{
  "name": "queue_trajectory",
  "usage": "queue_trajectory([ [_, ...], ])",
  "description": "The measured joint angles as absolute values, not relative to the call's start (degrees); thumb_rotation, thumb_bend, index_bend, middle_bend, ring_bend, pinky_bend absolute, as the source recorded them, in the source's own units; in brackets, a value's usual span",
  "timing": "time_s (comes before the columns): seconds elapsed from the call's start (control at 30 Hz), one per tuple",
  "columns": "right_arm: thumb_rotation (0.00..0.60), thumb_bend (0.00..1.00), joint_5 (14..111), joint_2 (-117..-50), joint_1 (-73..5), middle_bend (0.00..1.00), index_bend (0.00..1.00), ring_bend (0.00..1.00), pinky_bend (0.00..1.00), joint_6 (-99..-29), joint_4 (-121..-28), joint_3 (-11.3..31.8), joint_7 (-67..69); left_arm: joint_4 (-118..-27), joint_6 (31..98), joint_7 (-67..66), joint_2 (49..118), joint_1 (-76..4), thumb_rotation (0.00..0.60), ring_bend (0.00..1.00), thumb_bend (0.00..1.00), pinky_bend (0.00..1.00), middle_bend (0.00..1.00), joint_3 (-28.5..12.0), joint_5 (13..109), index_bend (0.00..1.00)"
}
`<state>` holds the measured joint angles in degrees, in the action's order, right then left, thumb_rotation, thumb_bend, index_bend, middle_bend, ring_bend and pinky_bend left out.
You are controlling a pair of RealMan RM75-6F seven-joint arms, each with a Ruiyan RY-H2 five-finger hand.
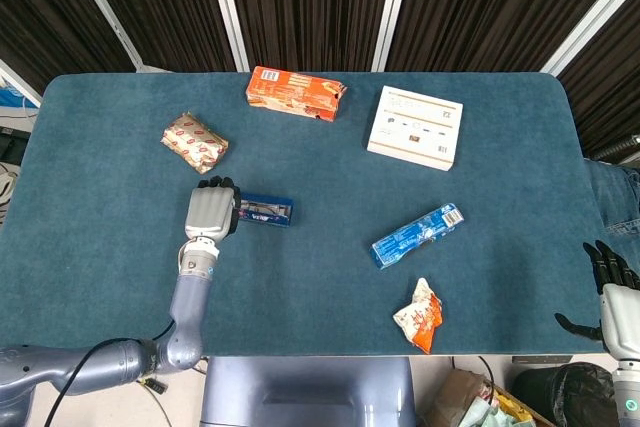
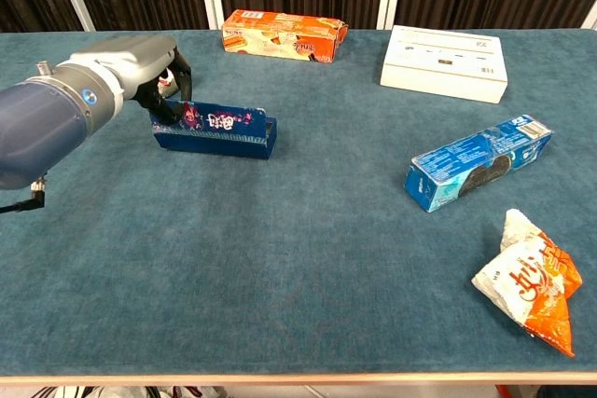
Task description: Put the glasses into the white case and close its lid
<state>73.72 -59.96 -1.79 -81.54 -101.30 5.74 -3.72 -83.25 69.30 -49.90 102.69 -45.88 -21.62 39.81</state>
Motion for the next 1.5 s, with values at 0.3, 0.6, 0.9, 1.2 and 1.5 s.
queue_trajectory([
  [0.3, 0.600, 0.20, 73.7, -59.9, -1.8, 0.02, 0.06, 0.09, 0.16, -81.4, -101.4, 5.7, -3.7, -78.0, 69.4, -49.6, 104.7, -48.2, 0.600, 0.18, 0.49, 0.23, 0.28, -22.5, 38.7, 0.59],
  [0.6, 0.600, 0.20, 73.6, -59.9, -1.9, 0.02, 0.07, 0.09, 0.16, -81.3, -101.4, 5.7, -3.7, -74.8, 69.1, -49.0, 106.3, -49.7, 0.600, 0.18, 0.49, 0.23, 0.28, -22.4, 38.6, 0.59],
  [0.9, 0.600, 0.20, 73.5, -59.9, -1.9, 0.02, 0.07, 0.09, 0.16, -81.3, -101.4, 5.7, -3.7, -72.4, 69.3, -48.7, 107.5, -50.8, 0.600, 0.18, 0.49, 0.23, 0.28, -22.7, 38.3, 0.59],
  [1.2, 0.600, 0.20, 73.4, -59.9, -1.9, 0.02, 0.07, 0.09, 0.16, -81.2, -101.5, 5.7, -3.8, -69.6, 69.2, -48.1, 108.6, -52.0, 0.600, 0.18, 0.49, 0.23, 0.28, -23.4, 38.3, 0.59],
  [1.5, 0.600, 0.20, 73.2, -59.8, -1.9, 0.03, 0.07, 0.09, 0.16, -81.2, -101.5, 5.8, -3.8, -66.5, 68.2, -47.9, 110.5, -53.0, 0.600, 0.18, 0.49, 0.23, 0.28, -23.6, 37.8, 0.59],
])
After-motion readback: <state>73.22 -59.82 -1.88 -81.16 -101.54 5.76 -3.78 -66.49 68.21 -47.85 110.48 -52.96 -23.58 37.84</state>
